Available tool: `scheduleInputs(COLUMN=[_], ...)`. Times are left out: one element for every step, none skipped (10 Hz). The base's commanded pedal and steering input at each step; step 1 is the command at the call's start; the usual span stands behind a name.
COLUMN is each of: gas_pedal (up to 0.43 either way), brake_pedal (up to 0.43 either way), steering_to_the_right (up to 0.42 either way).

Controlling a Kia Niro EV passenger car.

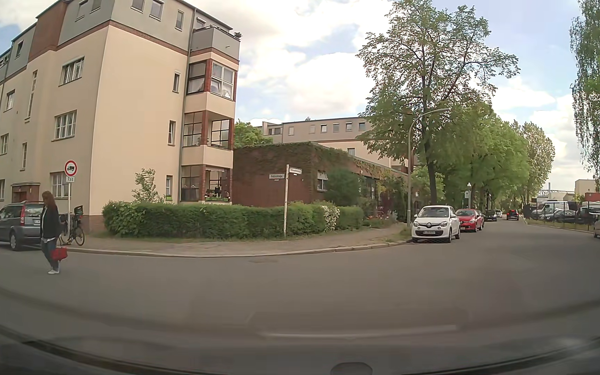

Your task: Follow the waypoints while adhering to traffic rules and regulations

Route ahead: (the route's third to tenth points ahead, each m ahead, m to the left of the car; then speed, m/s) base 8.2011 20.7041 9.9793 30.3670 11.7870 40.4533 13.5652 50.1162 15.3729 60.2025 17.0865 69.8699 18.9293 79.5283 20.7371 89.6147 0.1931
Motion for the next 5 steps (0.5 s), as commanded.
scheduleInputs(gas_pedal=[0.000, 0.020, 0.189, 0.197, 0.197], brake_pedal=[0.018, 0.018, 0.018, 0.018, 0.018], steering_to_the_right=[-0.165, -0.119, -0.092, -0.075, -0.078])
